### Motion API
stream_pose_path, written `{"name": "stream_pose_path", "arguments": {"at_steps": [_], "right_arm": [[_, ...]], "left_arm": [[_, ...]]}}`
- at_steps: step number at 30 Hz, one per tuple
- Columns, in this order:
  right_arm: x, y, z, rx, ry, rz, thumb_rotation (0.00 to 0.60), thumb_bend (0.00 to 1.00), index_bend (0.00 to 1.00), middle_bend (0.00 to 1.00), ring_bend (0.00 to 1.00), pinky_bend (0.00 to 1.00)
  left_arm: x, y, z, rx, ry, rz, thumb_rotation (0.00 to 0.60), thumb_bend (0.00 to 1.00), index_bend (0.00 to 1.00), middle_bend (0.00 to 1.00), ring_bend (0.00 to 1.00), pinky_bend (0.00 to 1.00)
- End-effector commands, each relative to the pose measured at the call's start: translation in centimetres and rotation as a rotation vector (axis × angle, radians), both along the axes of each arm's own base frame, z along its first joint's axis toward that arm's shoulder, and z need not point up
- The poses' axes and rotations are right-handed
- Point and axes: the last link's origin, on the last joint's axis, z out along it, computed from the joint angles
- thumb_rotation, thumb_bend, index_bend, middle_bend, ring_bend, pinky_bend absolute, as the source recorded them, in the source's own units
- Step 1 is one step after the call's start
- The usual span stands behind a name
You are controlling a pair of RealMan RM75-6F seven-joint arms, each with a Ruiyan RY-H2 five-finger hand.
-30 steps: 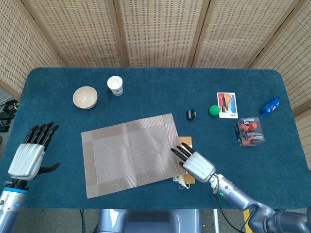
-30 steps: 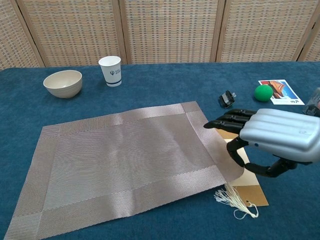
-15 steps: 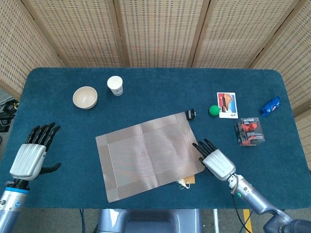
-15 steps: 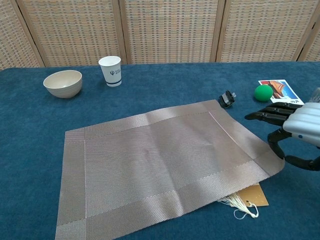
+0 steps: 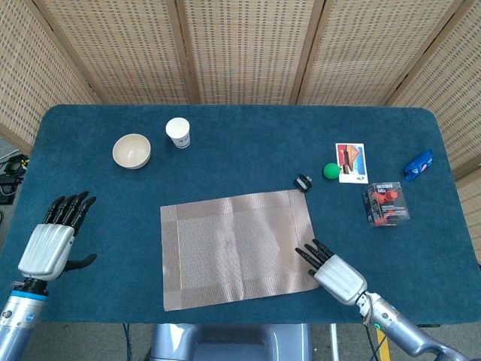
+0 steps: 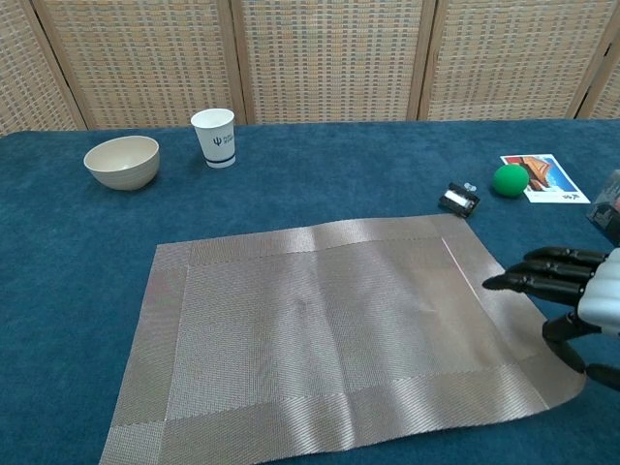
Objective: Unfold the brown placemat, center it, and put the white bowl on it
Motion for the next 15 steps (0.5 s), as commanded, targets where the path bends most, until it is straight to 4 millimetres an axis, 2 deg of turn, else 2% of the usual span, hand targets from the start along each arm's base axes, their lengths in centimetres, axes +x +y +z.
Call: {"name": "stream_pose_path", "arguments": {"at_steps": [1,9,15], "right_arm": [[1.0,1.0,-0.7,0.045,0.011,0.050,0.600,0.66,0.79,0.05,0.00,0.00],[2.9,1.3,-2.1,0.084,0.015,0.108,0.600,0.66,0.79,0.05,0.00,0.00],[3.0,0.8,-2.1,0.070,0.031,0.107,0.600,0.66,0.79,0.05,0.00,0.00]], "left_arm": [[0.0,0.0,0.0,-0.002,0.001,0.000,0.600,0.00,0.00,0.00,0.00,0.00],[0.0,0.0,-0.1,-0.005,0.002,0.002,0.600,0.00,0.00,0.00,0.00,0.00],[-0.1,0.1,0.0,-0.006,0.000,0.006,0.600,0.00,0.00,0.00,0.00,0.00]]}}
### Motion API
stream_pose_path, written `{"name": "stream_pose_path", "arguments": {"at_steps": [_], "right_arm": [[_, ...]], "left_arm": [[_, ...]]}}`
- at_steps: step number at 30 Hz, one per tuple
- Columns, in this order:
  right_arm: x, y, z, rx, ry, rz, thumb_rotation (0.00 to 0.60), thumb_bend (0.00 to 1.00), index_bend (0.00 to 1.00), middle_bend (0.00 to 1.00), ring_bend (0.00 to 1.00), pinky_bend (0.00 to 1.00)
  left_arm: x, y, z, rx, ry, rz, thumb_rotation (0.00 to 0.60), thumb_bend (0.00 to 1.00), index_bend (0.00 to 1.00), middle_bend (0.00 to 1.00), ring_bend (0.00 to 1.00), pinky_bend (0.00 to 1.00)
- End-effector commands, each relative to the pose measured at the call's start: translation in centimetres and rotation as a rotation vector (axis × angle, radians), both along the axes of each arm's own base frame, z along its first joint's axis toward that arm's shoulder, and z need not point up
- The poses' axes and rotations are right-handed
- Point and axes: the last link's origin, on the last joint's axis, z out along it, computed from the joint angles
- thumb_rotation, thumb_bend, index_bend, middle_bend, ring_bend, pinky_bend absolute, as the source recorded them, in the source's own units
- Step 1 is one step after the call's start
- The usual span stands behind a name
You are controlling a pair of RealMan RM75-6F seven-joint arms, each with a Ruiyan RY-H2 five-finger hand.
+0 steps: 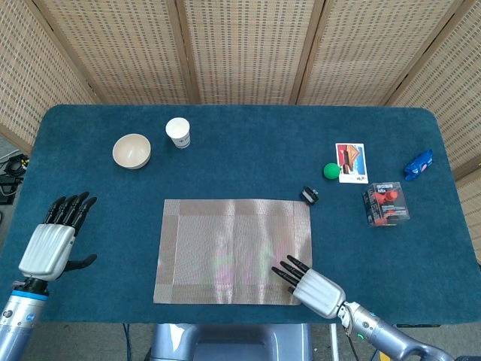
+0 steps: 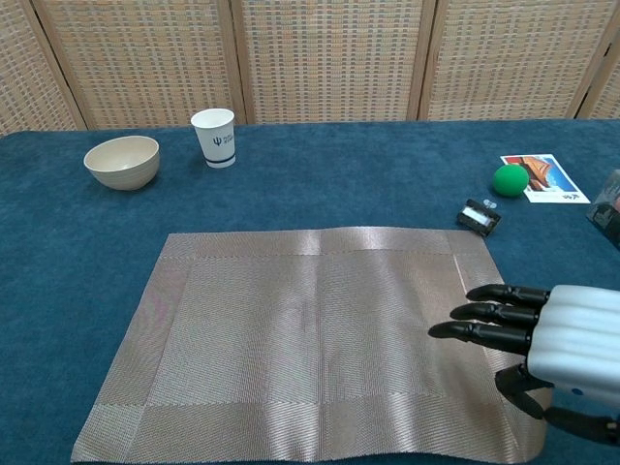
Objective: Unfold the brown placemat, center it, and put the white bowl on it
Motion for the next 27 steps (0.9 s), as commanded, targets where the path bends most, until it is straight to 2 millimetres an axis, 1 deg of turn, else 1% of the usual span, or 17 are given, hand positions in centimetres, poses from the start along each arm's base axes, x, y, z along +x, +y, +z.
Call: {"name": "stream_pose_path", "arguments": {"at_steps": [1,3,5,6,7,9,10,12,16,19,20,24,27], "right_arm": [[-0.1,-0.2,0.2,-0.011,0.003,-0.011,0.600,0.66,0.79,0.05,0.00,0.00],[-0.3,-0.2,0.3,-0.012,0.009,-0.016,0.600,0.66,0.77,0.05,0.00,0.00],[-0.4,0.0,0.5,-0.009,0.013,-0.015,0.600,0.61,0.62,0.03,0.00,0.00],[-0.4,0.1,0.5,-0.007,0.013,-0.013,0.600,0.52,0.46,0.02,0.00,0.00],[-0.4,0.2,0.6,0.000,0.013,-0.010,0.600,0.38,0.29,0.01,0.00,0.00],[-0.3,0.2,0.7,-0.001,0.008,-0.009,0.600,0.18,0.11,0.00,0.00,0.00],[-0.2,0.1,1.0,-0.014,0.006,-0.006,0.600,0.11,0.05,0.00,0.00,0.00],[-0.1,0.0,1.4,-0.028,0.004,0.000,0.600,0.06,0.00,0.00,0.00,0.00],[0.3,-0.1,3.3,-0.077,-0.002,0.028,0.600,0.02,0.00,0.00,0.00,0.00],[0.4,0.0,5.2,-0.128,-0.009,0.049,0.600,0.00,0.00,0.00,0.00,0.00],[0.3,0.0,6.2,-0.159,-0.015,0.057,0.600,0.00,0.00,0.00,0.00,0.00],[-0.5,-0.3,9.2,-0.255,-0.054,0.037,0.600,0.00,0.01,0.00,0.00,0.00],[-1.9,-0.9,11.4,-0.341,-0.123,-0.039,0.600,0.00,0.03,0.00,0.00,0.00]], "left_arm": [[0.0,0.0,0.0,-0.001,0.000,0.001,0.600,0.00,0.00,0.00,0.00,0.00],[0.0,0.1,0.0,-0.001,0.000,0.001,0.600,0.00,0.00,0.00,0.00,0.00],[-0.1,0.1,0.0,-0.001,0.000,0.001,0.600,0.00,0.00,0.00,0.00,0.00],[0.0,0.1,0.0,-0.001,0.000,0.001,0.600,0.00,0.00,0.00,0.00,0.00],[0.0,0.0,0.0,-0.001,0.001,0.001,0.600,0.00,0.00,0.00,0.00,0.00],[0.0,0.0,0.0,-0.001,0.001,0.000,0.600,0.00,0.00,0.00,0.00,0.00],[0.0,0.0,0.0,-0.002,0.002,0.000,0.600,0.00,0.00,0.00,0.00,0.00],[0.0,0.0,-0.1,-0.003,0.003,0.001,0.600,0.00,0.00,0.00,0.00,0.00],[-0.1,0.0,-0.2,-0.003,0.007,0.002,0.600,0.00,0.00,0.00,0.00,0.00],[-0.1,0.0,-0.2,-0.002,0.008,0.003,0.600,0.00,0.00,0.00,0.00,0.00],[-0.1,0.0,-0.2,-0.002,0.009,0.002,0.600,0.00,0.00,0.00,0.00,0.00],[-0.1,0.1,-0.3,0.000,0.011,-0.001,0.600,0.00,0.00,0.00,0.00,0.00],[-0.2,0.3,-0.3,0.004,0.013,-0.004,0.600,0.00,0.00,0.00,0.00,0.00]]}}
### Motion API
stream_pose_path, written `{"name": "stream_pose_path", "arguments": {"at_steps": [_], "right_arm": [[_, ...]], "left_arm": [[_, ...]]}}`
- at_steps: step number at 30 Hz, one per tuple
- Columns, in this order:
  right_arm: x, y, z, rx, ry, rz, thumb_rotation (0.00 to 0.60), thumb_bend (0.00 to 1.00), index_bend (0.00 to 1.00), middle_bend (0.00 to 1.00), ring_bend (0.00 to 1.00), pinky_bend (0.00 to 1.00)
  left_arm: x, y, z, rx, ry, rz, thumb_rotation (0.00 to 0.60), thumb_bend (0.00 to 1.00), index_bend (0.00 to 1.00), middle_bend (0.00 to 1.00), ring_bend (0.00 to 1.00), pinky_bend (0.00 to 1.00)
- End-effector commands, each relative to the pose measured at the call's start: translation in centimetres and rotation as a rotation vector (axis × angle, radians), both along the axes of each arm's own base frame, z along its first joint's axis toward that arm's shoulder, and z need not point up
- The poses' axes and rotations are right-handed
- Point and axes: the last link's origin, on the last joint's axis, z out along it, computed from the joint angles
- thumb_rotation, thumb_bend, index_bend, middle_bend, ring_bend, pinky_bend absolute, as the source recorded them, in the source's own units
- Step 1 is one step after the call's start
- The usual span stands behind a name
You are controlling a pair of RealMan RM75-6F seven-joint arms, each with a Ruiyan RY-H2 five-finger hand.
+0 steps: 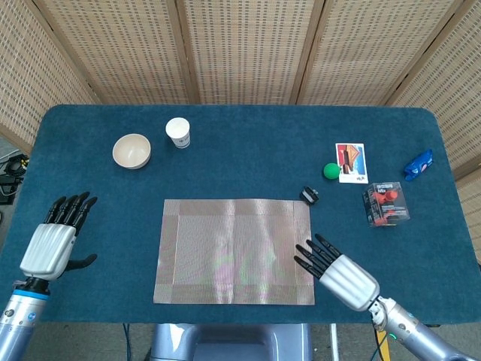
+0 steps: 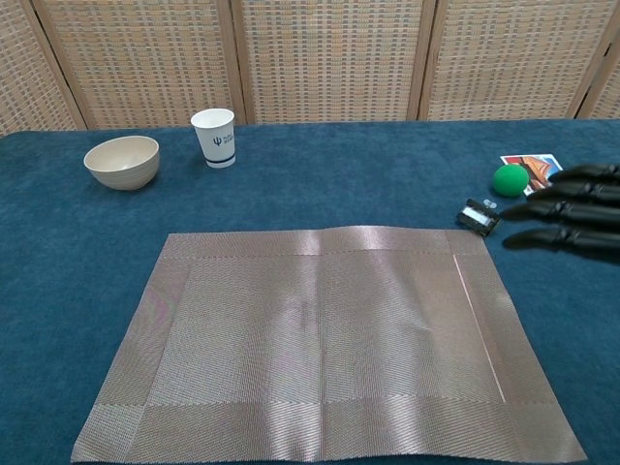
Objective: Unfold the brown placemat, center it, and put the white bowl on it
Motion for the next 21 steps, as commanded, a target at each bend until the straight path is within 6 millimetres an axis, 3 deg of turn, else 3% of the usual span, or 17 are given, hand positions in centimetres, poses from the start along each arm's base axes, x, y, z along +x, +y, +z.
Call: {"name": "stream_pose_path", "arguments": {"at_steps": [1,4,9,15,21], "right_arm": [[-1.9,-0.6,3.1,-0.114,-0.105,-0.091,0.600,0.00,0.03,0.00,0.00,0.00],[-3.8,-1.0,4.8,-0.213,-0.250,-0.199,0.600,0.00,0.04,0.00,0.00,0.00],[-6.4,-0.8,5.3,-0.322,-0.429,-0.337,0.600,0.00,0.04,0.00,0.00,0.00],[-8.6,-0.6,4.5,-0.412,-0.414,-0.385,0.600,0.00,0.04,0.00,0.00,0.00],[-8.8,-0.7,4.5,-0.423,-0.403,-0.386,0.600,0.00,0.06,0.00,0.00,0.00]], "left_arm": [[-0.1,0.3,0.0,0.002,0.002,-0.002,0.600,0.00,0.00,0.00,0.00,0.00],[-0.6,1.2,0.1,0.004,0.012,0.002,0.600,0.00,0.00,0.00,0.00,0.00],[-2.0,4.5,-0.2,0.034,-0.007,-0.003,0.600,0.00,0.00,0.00,0.00,0.00],[-3.9,9.7,-0.9,0.047,0.024,0.009,0.600,0.00,0.00,0.00,0.00,0.00],[-4.5,14.4,-2.1,0.008,0.065,-0.002,0.600,0.00,0.00,0.00,0.00,0.00]]}}
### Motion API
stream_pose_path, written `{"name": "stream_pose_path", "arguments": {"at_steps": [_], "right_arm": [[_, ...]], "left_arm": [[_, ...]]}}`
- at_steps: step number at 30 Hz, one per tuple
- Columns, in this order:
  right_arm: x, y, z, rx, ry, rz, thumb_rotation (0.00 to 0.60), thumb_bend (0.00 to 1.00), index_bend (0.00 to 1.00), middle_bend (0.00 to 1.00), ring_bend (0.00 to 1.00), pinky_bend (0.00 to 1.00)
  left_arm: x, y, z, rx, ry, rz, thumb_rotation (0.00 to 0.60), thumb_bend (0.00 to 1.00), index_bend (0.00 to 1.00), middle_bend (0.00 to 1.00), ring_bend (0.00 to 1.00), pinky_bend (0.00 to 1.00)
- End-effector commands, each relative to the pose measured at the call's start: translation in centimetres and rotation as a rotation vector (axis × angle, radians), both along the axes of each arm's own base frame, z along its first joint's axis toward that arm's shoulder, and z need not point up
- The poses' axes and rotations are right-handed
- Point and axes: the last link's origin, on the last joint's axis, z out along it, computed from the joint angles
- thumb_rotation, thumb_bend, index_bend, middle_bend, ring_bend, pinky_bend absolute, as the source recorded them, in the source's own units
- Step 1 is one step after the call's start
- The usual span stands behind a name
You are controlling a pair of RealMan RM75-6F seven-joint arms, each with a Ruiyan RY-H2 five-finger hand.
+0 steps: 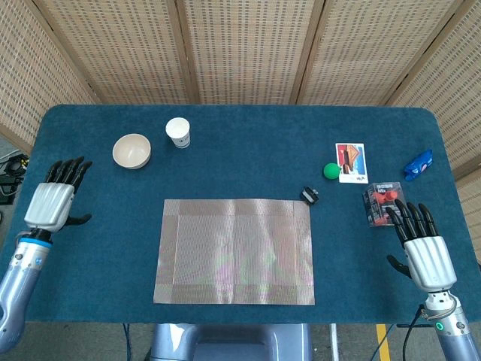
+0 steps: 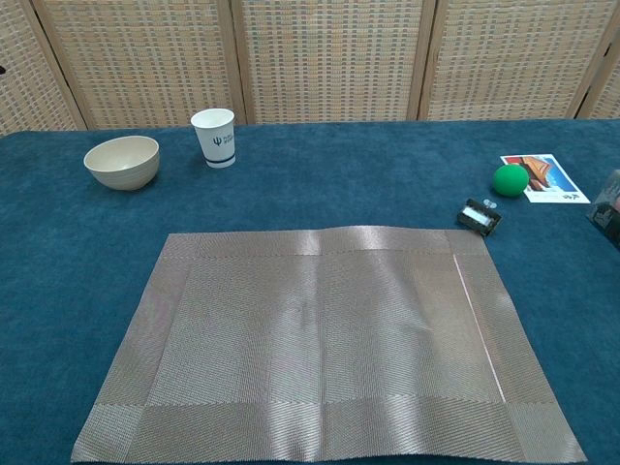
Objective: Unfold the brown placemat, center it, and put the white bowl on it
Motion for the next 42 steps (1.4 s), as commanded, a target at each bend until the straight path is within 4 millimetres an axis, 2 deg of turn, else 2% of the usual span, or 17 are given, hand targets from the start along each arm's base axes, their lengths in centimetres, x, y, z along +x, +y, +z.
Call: {"name": "stream_pose_path", "arguments": {"at_steps": [1,7,16,19,21,32,35,39,42], "right_arm": [[0.1,0.0,0.0,-0.003,-0.004,0.002,0.600,0.00,0.06,0.00,0.00,0.00],[0.0,-0.2,-0.3,0.039,-0.038,-0.023,0.600,0.00,0.09,0.00,0.00,0.00],[-0.7,-0.8,0.0,0.039,-0.049,-0.049,0.600,0.00,0.11,0.00,0.00,0.00],[-0.8,-0.9,-0.1,0.038,-0.049,-0.054,0.600,0.00,0.11,0.00,0.00,0.00],[-0.9,-1.0,-0.1,0.039,-0.050,-0.057,0.600,0.00,0.11,0.00,0.00,0.00],[-1.2,-1.2,-0.1,0.035,-0.061,-0.064,0.600,0.00,0.12,0.00,0.00,0.00],[-1.2,-1.2,0.0,0.033,-0.067,-0.064,0.600,0.00,0.12,0.00,0.00,0.00],[-1.2,-1.2,0.1,0.030,-0.074,-0.063,0.600,0.00,0.12,0.00,0.00,0.00],[-1.2,-1.2,0.1,0.030,-0.077,-0.061,0.600,0.00,0.12,0.00,0.00,0.00]], "left_arm": [[0.1,4.5,-1.6,-0.033,-0.010,0.000,0.600,0.00,0.00,0.00,0.00,0.00],[-0.7,9.0,-3.8,-0.087,0.053,0.070,0.600,0.00,0.00,0.00,0.00,0.00],[-0.3,13.8,-7.3,-0.135,0.077,0.154,0.600,0.00,0.02,0.00,0.00,0.00],[-0.3,14.7,-8.4,-0.147,0.077,0.186,0.600,0.02,0.10,0.00,0.00,0.00],[-0.1,15.2,-9.3,-0.155,0.063,0.203,0.600,0.08,0.21,0.00,0.00,0.00],[1.1,16.7,-11.4,-0.138,0.071,0.202,0.600,0.40,0.43,0.00,0.00,0.00],[1.2,16.7,-11.8,-0.139,0.071,0.207,0.600,0.48,0.61,0.00,0.00,0.00],[1.0,16.7,-11.9,-0.134,0.074,0.209,0.600,0.48,0.75,0.00,0.00,0.00],[0.8,16.6,-11.8,-0.128,0.068,0.211,0.600,0.48,0.79,0.00,0.00,0.00]]}}
